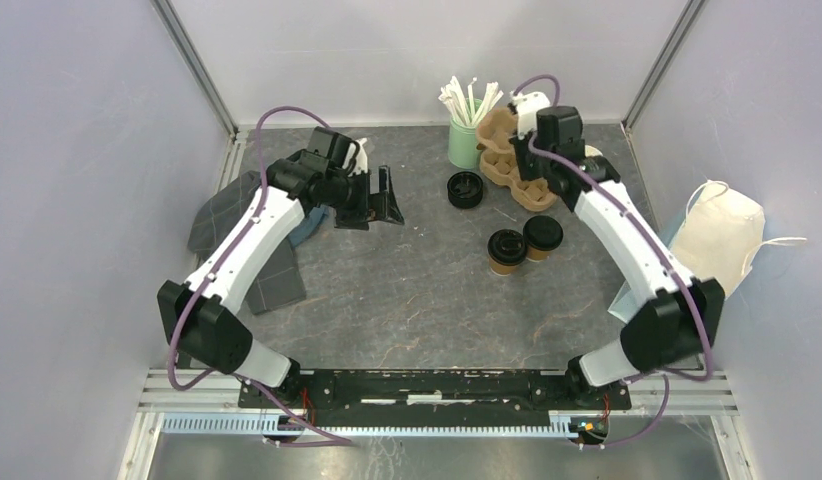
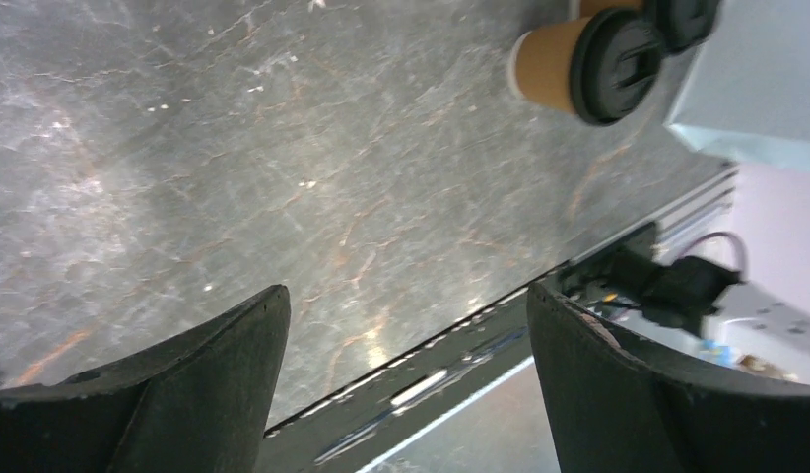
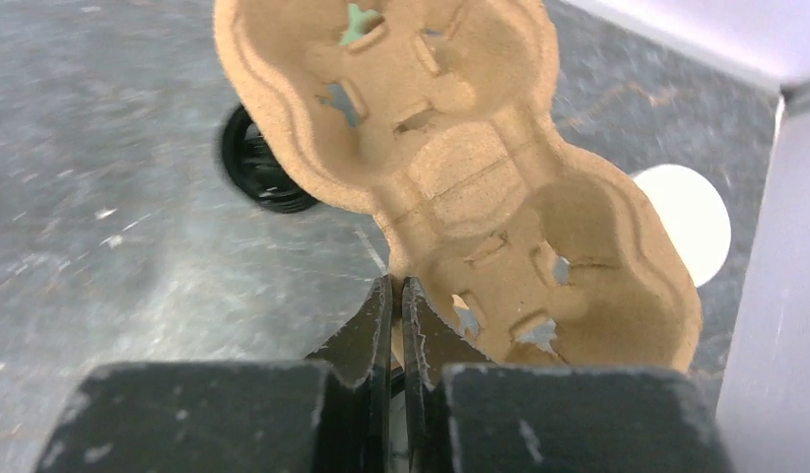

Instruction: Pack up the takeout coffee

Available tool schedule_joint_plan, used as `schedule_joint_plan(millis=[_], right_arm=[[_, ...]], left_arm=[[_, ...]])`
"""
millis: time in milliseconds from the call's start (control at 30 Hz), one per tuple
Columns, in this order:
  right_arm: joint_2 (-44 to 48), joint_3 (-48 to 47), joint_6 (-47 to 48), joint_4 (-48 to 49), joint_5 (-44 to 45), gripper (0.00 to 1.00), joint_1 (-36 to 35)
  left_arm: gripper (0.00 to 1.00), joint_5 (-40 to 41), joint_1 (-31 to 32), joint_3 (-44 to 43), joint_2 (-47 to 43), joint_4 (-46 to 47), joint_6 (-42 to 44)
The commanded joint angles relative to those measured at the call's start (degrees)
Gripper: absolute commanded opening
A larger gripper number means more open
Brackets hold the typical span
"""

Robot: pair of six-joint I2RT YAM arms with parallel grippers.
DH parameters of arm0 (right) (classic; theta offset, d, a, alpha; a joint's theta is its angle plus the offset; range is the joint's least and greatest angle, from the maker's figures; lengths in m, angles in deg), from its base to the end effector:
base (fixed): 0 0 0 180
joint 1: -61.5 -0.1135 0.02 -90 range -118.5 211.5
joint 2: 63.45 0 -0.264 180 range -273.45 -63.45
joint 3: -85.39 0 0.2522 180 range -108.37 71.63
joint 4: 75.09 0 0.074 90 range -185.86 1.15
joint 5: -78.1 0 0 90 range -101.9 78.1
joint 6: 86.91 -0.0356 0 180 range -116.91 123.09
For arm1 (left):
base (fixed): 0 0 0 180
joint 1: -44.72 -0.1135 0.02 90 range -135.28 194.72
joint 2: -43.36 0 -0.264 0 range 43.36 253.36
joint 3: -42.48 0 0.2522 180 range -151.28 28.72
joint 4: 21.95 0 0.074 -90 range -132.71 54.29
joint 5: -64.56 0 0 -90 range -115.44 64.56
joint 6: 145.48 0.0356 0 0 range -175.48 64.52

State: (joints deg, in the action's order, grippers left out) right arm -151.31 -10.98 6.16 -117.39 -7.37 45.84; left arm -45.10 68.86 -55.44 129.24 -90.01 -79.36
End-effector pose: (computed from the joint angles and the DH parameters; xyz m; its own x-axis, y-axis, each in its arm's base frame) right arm 0.3383 0.0919 0.3537 -0.5237 -0.2023 -0.8275 -0.2343 0.9681 -0.0884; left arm 0.2760 -0.1368 0.3403 -0.9173 -0.0067 -0.3981 0.2027 0.8528 -0.4814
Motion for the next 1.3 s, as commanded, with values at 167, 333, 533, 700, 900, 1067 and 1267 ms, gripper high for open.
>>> schedule_joint_plan(millis=[167, 333, 533, 700, 900, 1067, 1267], right_arm=[[11.61, 5.36, 9.17, -3.89, -1.81, 0.0, -18.68], [13.77, 6.8, 6.03, -2.65, -7.54, 0.0, -24.63], [16.21, 9.44, 2.92, 1.19, -9.46, 0.0, -26.12], [15.7, 9.22, 2.75, 2.14, -11.1, 0.0, -26.15], [14.61, 9.08, 2.82, 2.95, -13.93, 0.0, -26.14], [14.02, 9.16, 2.64, 3.73, -14.82, 0.0, -26.22], [13.85, 10.44, 2.21, 4.45, -15.3, 0.0, -26.11]], left_arm=[[0.88, -20.67, -13.83, 3.77, -8.27, 18.88, -26.1], [0.87, -25.61, -15.57, 6.83, -8.7, 29.39, -36.26], [0.73, -25.34, -15.64, 13.64, -10.97, 35.75, -42.31], [0.63, -25.4, -15.41, 17.93, -12.66, 38.84, -43.36], [0.58, -25.76, -14.12, 17.99, -11.13, 42.44, -43.34], [0.53, -26.02, -13.56, 17.76, -10.36, 43.84, -43.63], [0.43, -26.26, -13.07, 17.5, -9.55, 43.84, -43.25]])
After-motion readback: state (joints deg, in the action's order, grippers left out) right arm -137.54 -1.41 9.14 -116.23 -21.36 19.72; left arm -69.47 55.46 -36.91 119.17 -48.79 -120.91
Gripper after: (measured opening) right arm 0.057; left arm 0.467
